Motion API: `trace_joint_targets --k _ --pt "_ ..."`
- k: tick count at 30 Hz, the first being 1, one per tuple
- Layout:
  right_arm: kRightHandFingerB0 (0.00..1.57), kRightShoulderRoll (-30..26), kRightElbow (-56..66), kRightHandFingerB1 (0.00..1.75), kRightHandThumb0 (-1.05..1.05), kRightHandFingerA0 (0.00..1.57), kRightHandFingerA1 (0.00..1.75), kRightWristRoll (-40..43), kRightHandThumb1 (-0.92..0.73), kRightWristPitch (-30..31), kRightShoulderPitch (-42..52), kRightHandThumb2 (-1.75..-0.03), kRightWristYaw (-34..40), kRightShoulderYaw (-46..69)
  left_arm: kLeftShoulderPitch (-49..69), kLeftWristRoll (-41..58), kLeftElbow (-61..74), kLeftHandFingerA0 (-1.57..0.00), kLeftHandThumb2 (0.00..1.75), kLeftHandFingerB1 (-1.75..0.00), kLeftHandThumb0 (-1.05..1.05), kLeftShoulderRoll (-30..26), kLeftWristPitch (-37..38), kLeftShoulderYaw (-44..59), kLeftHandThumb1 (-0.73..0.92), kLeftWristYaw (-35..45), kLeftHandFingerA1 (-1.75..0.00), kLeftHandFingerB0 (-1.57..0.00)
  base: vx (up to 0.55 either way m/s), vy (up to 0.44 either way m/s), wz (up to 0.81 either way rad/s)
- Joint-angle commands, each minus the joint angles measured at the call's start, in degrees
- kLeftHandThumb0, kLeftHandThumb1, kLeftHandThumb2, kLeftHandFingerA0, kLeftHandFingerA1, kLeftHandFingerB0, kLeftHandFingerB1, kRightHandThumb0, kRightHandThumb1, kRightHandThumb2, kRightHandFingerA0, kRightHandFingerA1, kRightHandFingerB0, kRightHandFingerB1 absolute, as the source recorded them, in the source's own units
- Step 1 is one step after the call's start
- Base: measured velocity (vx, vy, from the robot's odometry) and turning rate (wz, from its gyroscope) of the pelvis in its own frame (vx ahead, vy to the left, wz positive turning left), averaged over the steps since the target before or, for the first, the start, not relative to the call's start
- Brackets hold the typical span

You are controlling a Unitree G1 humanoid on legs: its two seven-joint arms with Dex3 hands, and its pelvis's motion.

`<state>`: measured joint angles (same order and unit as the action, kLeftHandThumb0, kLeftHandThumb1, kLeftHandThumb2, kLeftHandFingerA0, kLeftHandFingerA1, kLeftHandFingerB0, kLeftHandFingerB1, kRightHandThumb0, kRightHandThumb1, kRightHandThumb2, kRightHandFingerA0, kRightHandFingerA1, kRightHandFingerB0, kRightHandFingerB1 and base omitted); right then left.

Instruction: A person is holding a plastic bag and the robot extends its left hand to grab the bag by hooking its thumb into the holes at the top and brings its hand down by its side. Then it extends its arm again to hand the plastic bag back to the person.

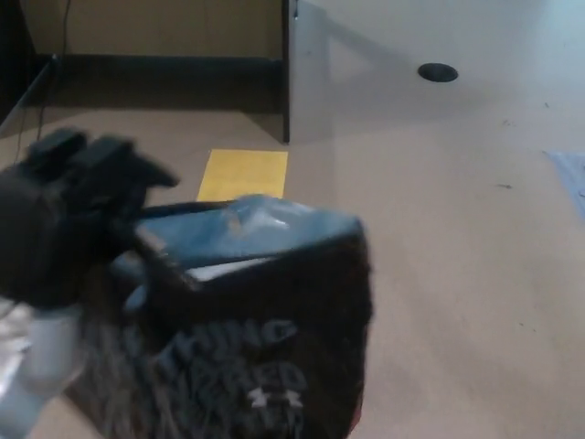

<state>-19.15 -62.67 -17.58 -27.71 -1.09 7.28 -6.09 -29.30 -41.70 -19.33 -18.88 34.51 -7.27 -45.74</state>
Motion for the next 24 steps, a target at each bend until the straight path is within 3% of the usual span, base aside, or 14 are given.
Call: trace_joint_targets --k 1,2,3,4,8,11,14,15,17,18,21,22,24 --pt "0.65 -1.7 0.0 0.46 -0.31 0.80 0.51 0.4 -0.69 -1.2 2.6 -0.61 0.4 0.4 -3.5 -0.7 2.2 -0.90 0.74 -1.23 -0.13 2.8 -6.5 -1.7 0.73 5.7 -1.68 -0.75 0.00 0.000 0.00" --pt "0.66 -2.1 0.3 0.45 -0.31 0.81 0.51 0.5 -0.68 -1.2 3.5 -0.61 0.4 0.5 -4.8 -0.7 3.2 -0.91 0.64 -1.10 -0.18 4.6 -7.4 -2.7 0.75 6.8 -1.72 -0.76 0.00 0.000 0.00" --pt "0.66 -2.8 0.9 0.45 -0.31 0.81 0.51 0.6 -0.68 -1.0 4.8 -0.61 0.3 0.7 -6.9 -0.6 4.7 -0.91 0.64 -1.10 -0.18 7.2 -8.6 -4.1 0.75 8.4 -1.72 -0.76 0.00 0.000 0.00" --pt "0.65 -3.0 0.7 0.44 -0.32 0.80 0.50 0.6 -0.69 -0.6 5.0 -0.61 0.2 0.7 -10.2 -2.2 5.4 -0.86 0.63 -1.38 -0.18 8.8 -10.2 -5.4 0.77 9.4 -1.73 -0.64 0.00 0.000 0.00" --pt "0.65 -3.1 1.0 0.44 -0.32 0.80 0.50 0.6 -0.69 -0.4 5.3 -0.61 0.2 0.8 -10.5 -2.4 6.1 -0.86 0.63 -1.38 -0.18 9.3 -11.4 -5.7 0.77 10.1 -1.73 -0.64 0.00 0.000 0.02" --pt "0.63 -2.9 1.7 0.44 -0.29 0.80 0.50 1.8 -0.69 -1.5 7.9 -0.61 -0.2 1.8 -20.2 -5.7 4.0 -0.94 0.74 -1.41 -0.14 13.9 -13.7 -9.4 0.69 10.8 -1.72 -0.64 0.00 0.000 0.03" --pt "0.63 -2.9 2.1 0.44 -0.29 0.80 0.50 1.7 -0.69 -1.4 8.1 -0.61 -0.4 2.0 -20.8 -5.7 3.6 -0.94 0.74 -1.41 -0.14 14.0 -14.2 -9.8 0.69 10.6 -1.72 -0.64 0.00 0.000 0.00" --pt "0.64 -2.7 2.0 0.44 -0.31 0.81 0.50 1.3 -0.69 -1.1 8.4 -0.61 0.2 1.8 -24.5 -7.4 2.5 -0.96 0.65 -1.11 -0.21 14.7 -15.8 -10.6 0.72 10.6 -1.71 -0.73 0.00 0.000 0.00" --pt "0.65 -2.7 2.3 0.44 -0.31 0.83 0.50 0.7 -0.69 -0.5 8.6 -0.61 0.6 1.6 -27.4 -8.0 1.0 -0.97 0.67 -1.13 -0.20 15.3 -16.9 -11.2 0.72 10.6 -1.69 -0.73 0.00 0.000 0.00" --pt "0.65 -2.6 2.4 0.44 -0.31 0.82 0.50 0.6 -0.68 -0.5 8.6 -0.61 0.7 1.6 -28.6 -8.0 0.0 -1.23 0.93 -0.95 -0.23 15.6 -17.3 -11.3 0.51 10.2 -1.35 -0.78 0.00 0.000 0.00" --pt "0.65 -2.5 2.6 0.44 -0.31 0.82 0.50 0.4 -0.68 -0.6 8.5 -0.61 0.8 1.5 -30.5 -7.9 -1.7 -1.23 0.93 -0.95 -0.23 16.1 -17.9 -11.6 0.51 9.4 -1.35 -0.78 0.00 0.000 0.00" --pt "0.65 -2.4 2.6 0.44 -0.31 0.81 0.49 0.6 -0.68 -0.3 8.3 -0.61 0.6 1.5 -31.7 -7.3 -2.7 -0.96 0.68 -1.35 -0.16 16.1 -17.0 -11.5 0.70 9.2 -1.71 -0.68 0.00 0.000 0.00" --pt "0.64 -2.3 2.7 0.43 -0.31 0.81 0.48 0.7 -0.69 0.3 8.0 -0.61 0.3 1.6 -34.1 -6.4 -4.6 -0.94 0.73 -1.43 -0.16 16.4 -15.6 -11.3 0.70 8.6 -1.71 -0.66 0.00 0.000 0.00"
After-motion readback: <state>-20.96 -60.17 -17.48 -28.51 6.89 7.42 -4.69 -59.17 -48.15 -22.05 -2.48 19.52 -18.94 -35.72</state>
